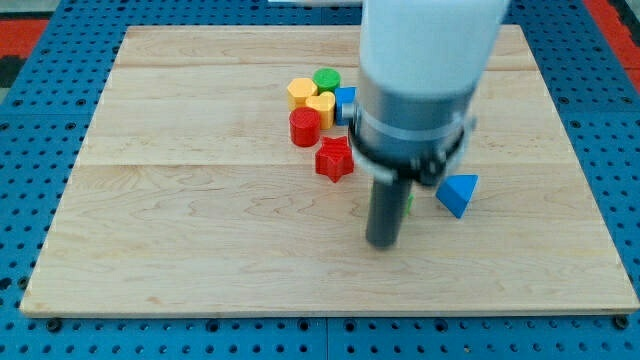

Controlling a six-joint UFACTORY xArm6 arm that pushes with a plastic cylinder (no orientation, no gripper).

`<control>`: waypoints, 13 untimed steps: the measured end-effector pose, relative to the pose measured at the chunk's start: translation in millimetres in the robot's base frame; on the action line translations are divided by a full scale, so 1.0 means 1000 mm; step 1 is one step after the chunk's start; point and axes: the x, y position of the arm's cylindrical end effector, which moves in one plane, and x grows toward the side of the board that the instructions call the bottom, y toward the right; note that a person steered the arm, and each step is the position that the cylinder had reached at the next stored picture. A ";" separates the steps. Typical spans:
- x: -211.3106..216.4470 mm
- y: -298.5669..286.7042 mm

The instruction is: Move the green star below the blue cube

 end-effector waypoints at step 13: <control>-0.136 0.040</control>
